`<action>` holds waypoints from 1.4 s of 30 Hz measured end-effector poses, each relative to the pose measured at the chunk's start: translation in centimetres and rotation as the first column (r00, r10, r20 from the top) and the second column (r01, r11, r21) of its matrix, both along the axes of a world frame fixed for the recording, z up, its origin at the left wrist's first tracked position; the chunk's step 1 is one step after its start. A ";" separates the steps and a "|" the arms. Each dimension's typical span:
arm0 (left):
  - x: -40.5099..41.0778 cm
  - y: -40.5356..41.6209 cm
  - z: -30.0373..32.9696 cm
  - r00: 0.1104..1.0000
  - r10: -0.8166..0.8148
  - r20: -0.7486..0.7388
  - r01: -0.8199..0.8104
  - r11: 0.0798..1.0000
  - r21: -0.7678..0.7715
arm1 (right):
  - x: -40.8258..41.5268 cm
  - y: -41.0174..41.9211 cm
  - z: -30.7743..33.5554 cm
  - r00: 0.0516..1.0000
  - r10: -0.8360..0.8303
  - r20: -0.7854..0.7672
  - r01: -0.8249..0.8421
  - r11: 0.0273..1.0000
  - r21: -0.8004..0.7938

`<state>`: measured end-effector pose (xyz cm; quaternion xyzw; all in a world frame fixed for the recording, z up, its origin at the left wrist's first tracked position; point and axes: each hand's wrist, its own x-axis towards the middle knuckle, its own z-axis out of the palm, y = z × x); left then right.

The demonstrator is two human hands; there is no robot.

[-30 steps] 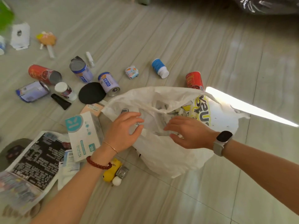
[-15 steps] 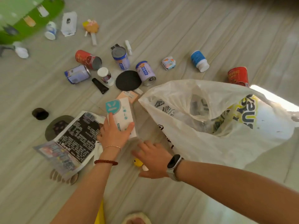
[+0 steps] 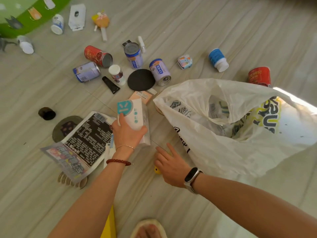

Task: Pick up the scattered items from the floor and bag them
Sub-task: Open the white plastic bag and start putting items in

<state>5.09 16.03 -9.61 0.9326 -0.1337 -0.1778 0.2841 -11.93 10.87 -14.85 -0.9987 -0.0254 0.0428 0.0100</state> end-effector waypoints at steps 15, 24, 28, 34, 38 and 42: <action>-0.8 2.0 8.4 0.997 -0.069 -0.042 0.037 0.852 -0.521 | -4.4 -5.7 12.6 0.868 -0.496 -0.015 0.238 0.390 0.890; -6.5 -4.6 13.2 0.688 -0.725 -0.036 0.617 0.611 -0.495 | -12.0 -17.2 14.8 0.358 -0.929 -0.096 0.647 0.172 0.743; -9.4 -6.3 11.3 0.545 -0.838 -0.029 0.817 0.538 -0.208 | -12.1 -19.8 11.9 0.339 -0.914 -0.225 0.799 0.153 0.582; -10.6 -8.5 10.2 0.601 -0.799 0.022 0.799 0.601 0.014 | -12.7 -17.9 9.8 0.572 -0.788 -0.227 0.784 0.444 0.434; -9.7 -11.7 9.2 0.687 -0.723 0.073 0.723 0.690 0.032 | -14.9 -15.5 8.7 0.735 -0.525 -0.430 0.656 0.710 0.256; -10.2 -14.7 7.5 0.629 -0.757 0.178 0.735 0.654 0.181 | -15.7 -14.5 8.3 0.932 -0.342 0.123 0.308 0.923 0.230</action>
